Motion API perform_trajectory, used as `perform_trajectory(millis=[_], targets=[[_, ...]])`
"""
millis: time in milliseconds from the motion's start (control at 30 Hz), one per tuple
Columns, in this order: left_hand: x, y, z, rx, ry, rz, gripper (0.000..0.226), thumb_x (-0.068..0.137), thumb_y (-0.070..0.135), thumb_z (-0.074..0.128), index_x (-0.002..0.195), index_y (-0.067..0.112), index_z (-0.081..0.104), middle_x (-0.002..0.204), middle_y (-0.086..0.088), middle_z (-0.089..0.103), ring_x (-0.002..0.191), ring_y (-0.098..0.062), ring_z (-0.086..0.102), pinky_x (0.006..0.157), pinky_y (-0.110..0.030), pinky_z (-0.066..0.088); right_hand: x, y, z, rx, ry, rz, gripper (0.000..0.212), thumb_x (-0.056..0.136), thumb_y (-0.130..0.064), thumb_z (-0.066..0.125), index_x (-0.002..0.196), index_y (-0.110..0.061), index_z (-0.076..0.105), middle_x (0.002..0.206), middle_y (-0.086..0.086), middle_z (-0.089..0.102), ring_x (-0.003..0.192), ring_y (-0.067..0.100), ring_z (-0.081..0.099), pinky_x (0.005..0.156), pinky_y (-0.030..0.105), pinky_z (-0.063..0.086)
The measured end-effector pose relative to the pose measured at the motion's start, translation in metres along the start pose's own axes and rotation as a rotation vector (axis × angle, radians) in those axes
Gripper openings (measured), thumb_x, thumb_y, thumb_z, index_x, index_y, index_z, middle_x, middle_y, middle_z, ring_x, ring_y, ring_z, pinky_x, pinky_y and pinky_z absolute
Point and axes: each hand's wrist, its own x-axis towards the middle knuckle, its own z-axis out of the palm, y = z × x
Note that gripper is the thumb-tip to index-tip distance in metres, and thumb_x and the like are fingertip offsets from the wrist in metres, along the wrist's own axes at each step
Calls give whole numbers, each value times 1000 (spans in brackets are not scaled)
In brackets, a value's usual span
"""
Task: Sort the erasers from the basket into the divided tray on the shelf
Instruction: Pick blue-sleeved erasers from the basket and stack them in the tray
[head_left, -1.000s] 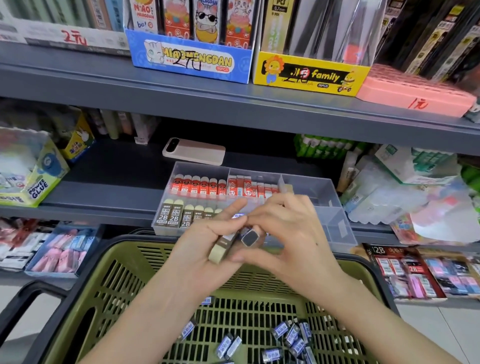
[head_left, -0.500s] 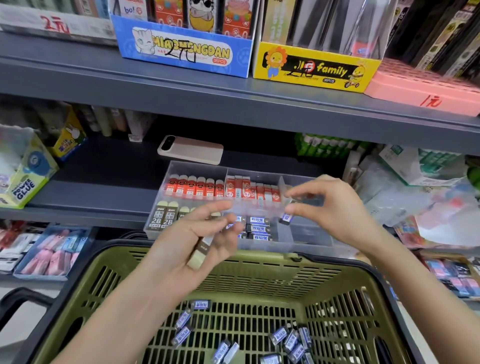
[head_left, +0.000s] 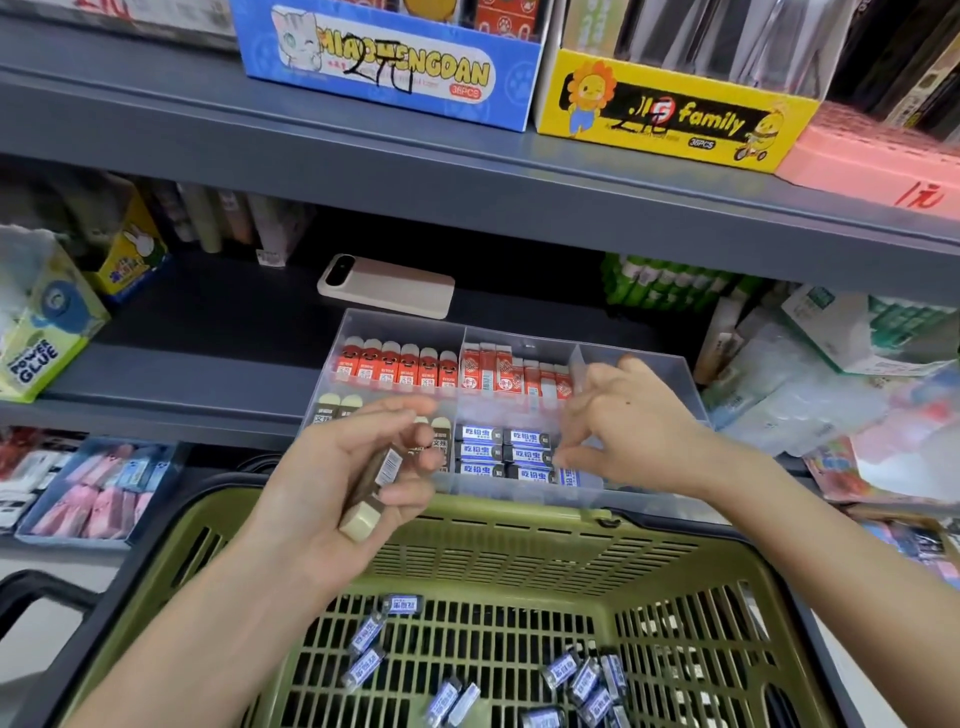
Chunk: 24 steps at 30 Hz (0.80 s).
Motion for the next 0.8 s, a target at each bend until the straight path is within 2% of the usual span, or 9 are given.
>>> perform_trajectory(millis=[167,267,367,433,500,567,600,700,800], targets=[[1,-3,-4,-16,18,-39,21,74,3,54,94,2,61,69,-9,53,55,-15,48,31,-16,32,-5,-3,3,-80,-48,-36,38,94,-50,37,95,-31,69,101,-18,62,102,11,35,68,28,6],[-1,-5,-6,-30,-1,-29,22,73,3,55,94,2,61,68,-8,52,54,-16,48,32,-16,31,-2,-7,3,-22,-36,73,27,87,-53,50,94,-34,69,101,-17,63,97,9,33,72,29,11],[-3,-9,-6,55,-27,56,17,74,2,54,88,4,63,67,-8,52,53,-15,49,32,-17,30,1,-12,1,-14,-47,142,29,76,-58,61,91,-34,68,93,-11,59,105,12,39,75,30,14],[-2,-10,-6,301,-68,199,18,83,-1,52,82,8,67,65,-5,52,53,-12,48,34,-17,30,1,-15,0,-25,-41,152,30,74,-58,65,89,-32,67,93,-8,59,107,15,41,73,32,12],[3,-3,-3,735,-147,438,22,91,6,51,83,16,69,65,3,54,52,-7,47,40,-17,34,1,-15,-2,-4,-19,148,28,73,-55,67,87,-31,68,90,-9,60,106,14,43,70,31,10],[16,10,6,1192,-267,682,19,91,17,54,88,27,69,74,14,60,66,-2,54,58,-16,43,0,-14,-3,58,-5,147,24,72,-52,70,85,-31,69,80,-15,57,104,12,43,69,31,10],[25,17,12,1359,-338,725,18,92,18,55,91,31,68,82,17,62,78,-1,56,69,-18,44,0,-14,-5,107,-2,150,23,71,-50,71,84,-32,69,74,-18,53,103,10,43,69,31,11],[53,28,31,1700,-537,576,20,95,28,52,106,33,67,97,21,60,95,3,54,85,-25,41,-1,-9,-10,274,-1,169,18,70,-45,75,83,-34,70,73,-21,54,99,8,46,74,29,16],[74,21,43,2028,-667,499,29,97,40,44,116,34,65,106,8,63,102,-10,55,92,-31,41,-3,0,-16,382,20,174,15,69,-43,76,80,-34,72,67,-25,51,86,3,43,82,28,23]])
